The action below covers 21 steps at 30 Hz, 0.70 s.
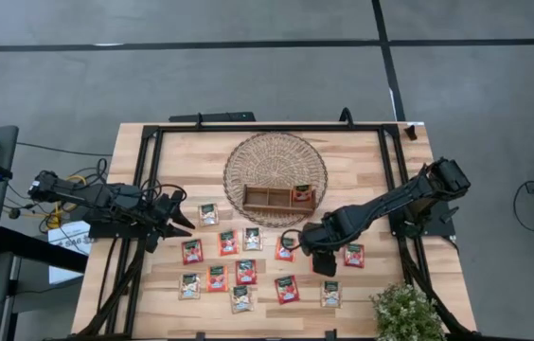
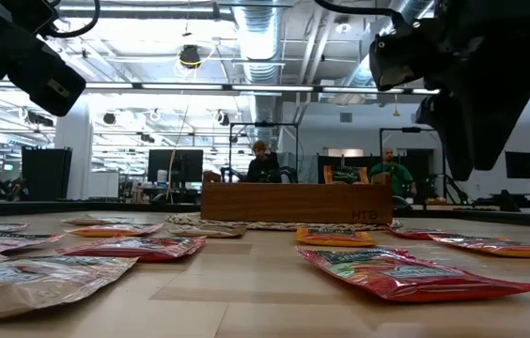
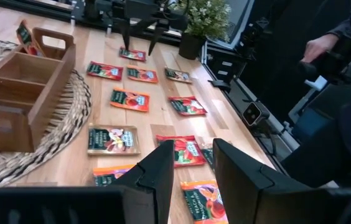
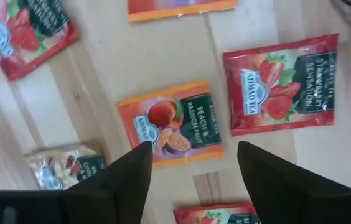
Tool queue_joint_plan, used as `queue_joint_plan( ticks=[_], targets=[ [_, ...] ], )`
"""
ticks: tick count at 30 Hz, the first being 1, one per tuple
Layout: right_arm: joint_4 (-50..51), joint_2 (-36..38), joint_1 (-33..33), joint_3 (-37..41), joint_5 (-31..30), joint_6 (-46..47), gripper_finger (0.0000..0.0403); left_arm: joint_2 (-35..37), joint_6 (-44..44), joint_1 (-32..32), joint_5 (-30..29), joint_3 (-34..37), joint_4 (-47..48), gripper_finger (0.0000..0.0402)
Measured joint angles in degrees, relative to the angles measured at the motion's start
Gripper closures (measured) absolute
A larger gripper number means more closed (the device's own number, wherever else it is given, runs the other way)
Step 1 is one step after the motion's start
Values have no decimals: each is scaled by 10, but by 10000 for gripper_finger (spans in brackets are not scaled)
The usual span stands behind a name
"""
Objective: Pick & Place Tea
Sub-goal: Put the orange tea bag into the right section of the wooden organizer
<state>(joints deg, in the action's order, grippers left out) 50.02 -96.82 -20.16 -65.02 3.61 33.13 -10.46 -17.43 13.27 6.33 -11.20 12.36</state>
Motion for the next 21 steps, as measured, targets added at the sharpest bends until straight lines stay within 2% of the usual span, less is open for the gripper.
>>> queue_joint_plan(
  ticks=[21],
  targets=[
    [-130, 0, 15, 132, 9, 59, 177, 0, 0, 0, 0, 0, 1, 298]
  ],
)
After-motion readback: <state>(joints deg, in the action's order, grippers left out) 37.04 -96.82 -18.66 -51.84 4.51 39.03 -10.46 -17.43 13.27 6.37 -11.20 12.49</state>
